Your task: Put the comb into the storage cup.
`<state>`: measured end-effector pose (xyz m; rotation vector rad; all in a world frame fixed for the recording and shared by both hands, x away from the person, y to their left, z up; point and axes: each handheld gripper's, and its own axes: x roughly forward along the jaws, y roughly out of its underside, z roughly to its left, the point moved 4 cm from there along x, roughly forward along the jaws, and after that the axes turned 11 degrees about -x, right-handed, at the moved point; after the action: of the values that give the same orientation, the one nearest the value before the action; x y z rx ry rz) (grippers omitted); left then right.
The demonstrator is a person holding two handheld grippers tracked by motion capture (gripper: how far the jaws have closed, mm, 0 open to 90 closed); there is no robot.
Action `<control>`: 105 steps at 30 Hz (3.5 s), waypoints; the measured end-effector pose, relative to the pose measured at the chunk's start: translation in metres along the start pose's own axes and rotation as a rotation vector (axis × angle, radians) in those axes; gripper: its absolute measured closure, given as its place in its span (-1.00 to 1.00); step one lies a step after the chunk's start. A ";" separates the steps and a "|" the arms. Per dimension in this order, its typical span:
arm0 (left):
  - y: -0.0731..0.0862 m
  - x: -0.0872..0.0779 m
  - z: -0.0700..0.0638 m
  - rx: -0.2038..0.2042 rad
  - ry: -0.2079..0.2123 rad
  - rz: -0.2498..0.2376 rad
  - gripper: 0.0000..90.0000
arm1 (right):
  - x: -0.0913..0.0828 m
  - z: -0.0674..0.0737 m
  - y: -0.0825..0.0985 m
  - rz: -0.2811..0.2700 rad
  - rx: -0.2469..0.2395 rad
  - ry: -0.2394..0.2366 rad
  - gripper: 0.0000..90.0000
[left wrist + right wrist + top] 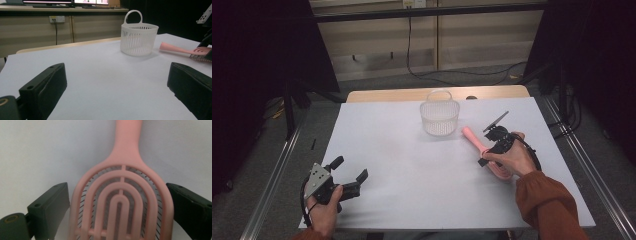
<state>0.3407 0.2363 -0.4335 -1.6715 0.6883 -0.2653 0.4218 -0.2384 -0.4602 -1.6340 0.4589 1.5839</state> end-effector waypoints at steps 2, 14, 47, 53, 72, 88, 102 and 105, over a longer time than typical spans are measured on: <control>0.000 0.000 0.000 0.000 0.000 0.001 -0.94 | 0.001 0.000 0.000 0.007 -0.002 0.003 -0.81; 0.000 0.000 0.000 0.000 0.001 0.001 -0.94 | 0.003 0.001 0.000 0.034 -0.014 0.006 -0.60; 0.000 0.001 0.000 -0.003 -0.001 0.002 -0.94 | -0.011 0.002 0.001 0.000 -0.013 0.040 -0.57; 0.000 0.001 0.000 -0.003 -0.002 0.001 -0.94 | -0.015 0.003 0.000 -0.018 -0.029 0.065 -0.57; 0.000 0.000 0.000 -0.001 -0.001 0.001 -0.94 | -0.004 -0.003 0.004 0.035 -0.015 0.039 -0.59; 0.000 0.000 0.001 0.002 -0.002 0.007 -0.94 | -0.004 -0.003 0.003 0.057 -0.024 0.079 -0.69; 0.001 0.001 0.000 -0.007 -0.001 0.005 -0.94 | -0.003 -0.001 0.003 0.063 -0.025 0.091 -0.57; 0.001 0.001 0.000 -0.008 -0.002 0.006 -0.94 | -0.006 -0.001 0.003 0.055 -0.023 0.087 -0.57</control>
<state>0.3413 0.2359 -0.4343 -1.6769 0.6933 -0.2573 0.4188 -0.2425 -0.4555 -1.7258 0.5374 1.5683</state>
